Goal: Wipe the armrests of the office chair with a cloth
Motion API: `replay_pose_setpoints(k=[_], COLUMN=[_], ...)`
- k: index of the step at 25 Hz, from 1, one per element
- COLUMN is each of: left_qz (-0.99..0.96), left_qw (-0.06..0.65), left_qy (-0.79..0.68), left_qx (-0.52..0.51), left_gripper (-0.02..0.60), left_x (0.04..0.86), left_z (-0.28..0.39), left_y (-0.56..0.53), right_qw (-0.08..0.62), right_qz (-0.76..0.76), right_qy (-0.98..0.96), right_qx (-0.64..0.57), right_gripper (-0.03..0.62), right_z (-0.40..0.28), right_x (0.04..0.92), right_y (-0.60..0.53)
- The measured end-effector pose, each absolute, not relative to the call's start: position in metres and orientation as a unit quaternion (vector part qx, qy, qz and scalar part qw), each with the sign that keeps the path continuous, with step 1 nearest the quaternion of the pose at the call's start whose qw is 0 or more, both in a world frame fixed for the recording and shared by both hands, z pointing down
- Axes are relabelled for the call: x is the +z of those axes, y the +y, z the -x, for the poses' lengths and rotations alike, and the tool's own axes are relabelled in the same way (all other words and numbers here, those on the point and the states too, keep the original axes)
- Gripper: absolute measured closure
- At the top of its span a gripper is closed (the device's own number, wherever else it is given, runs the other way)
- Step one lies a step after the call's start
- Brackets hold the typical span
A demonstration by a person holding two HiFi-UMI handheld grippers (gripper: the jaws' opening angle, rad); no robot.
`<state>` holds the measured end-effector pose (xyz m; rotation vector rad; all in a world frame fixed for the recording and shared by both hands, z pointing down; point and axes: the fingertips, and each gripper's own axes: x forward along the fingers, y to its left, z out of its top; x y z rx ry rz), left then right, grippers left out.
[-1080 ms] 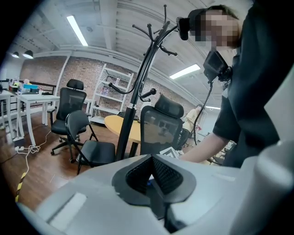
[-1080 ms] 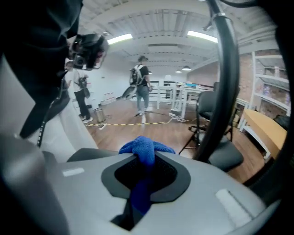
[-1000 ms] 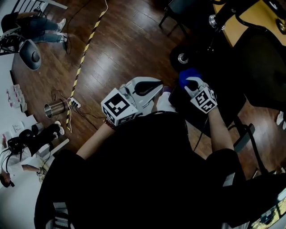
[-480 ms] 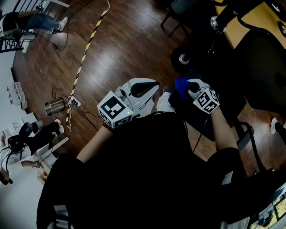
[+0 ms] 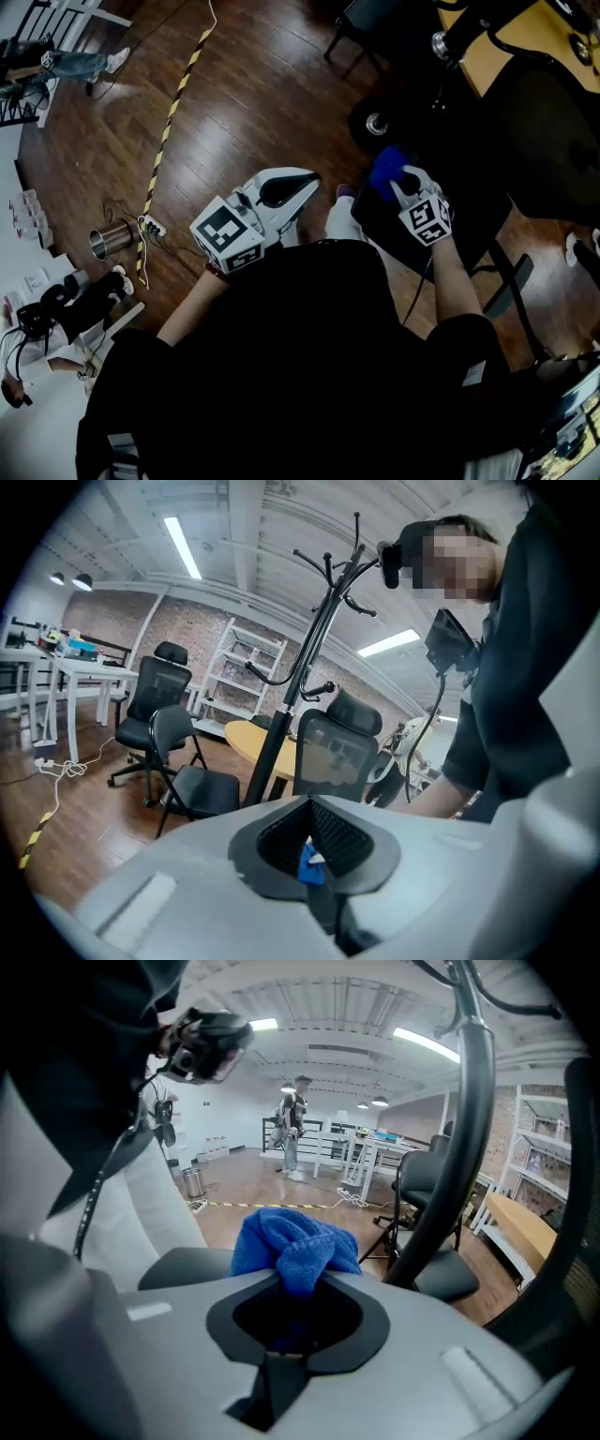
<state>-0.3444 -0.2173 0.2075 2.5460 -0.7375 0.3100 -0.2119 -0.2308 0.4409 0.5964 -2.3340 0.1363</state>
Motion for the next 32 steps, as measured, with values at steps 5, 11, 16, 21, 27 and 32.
replay_pose_setpoints(k=[5, 11, 16, 21, 27, 32], left_qz=[-0.947, -0.962, -0.963, -0.974, -0.979, -0.988], left_qw=[0.226, 0.236, 0.230, 0.194, 0.168, 0.099], left_qy=[-0.203, -0.026, 0.033, 0.031, 0.093, 0.108], left_qx=[0.109, 0.134, 0.140, 0.116, 0.071, 0.050], left_gripper=[0.575, 0.575, 0.575, 0.575, 0.575, 0.575], left_x=[0.211, 0.238, 0.249, 0.285, 0.391, 0.526], left_z=[0.375, 0.423, 0.460, 0.467, 0.420, 0.373], left_y=[-0.215, -0.193, -0.196, -0.182, -0.177, -0.190], right_qw=[0.354, 0.329, 0.259, 0.174, 0.015, -0.097], right_qz=[-0.247, -0.433, -0.582, -0.662, -0.725, -0.737], right_qy=[-0.898, -0.818, -0.721, -0.662, -0.651, -0.662], right_qx=[0.083, 0.189, 0.273, 0.306, 0.222, 0.095], right_gripper=[0.551, 0.551, 0.551, 0.551, 0.551, 0.551], right_z=[0.256, 0.294, 0.314, 0.325, 0.289, 0.263], right_x=[0.445, 0.451, 0.466, 0.492, 0.500, 0.499], right_y=[-0.146, -0.087, -0.055, -0.023, -0.067, -0.101])
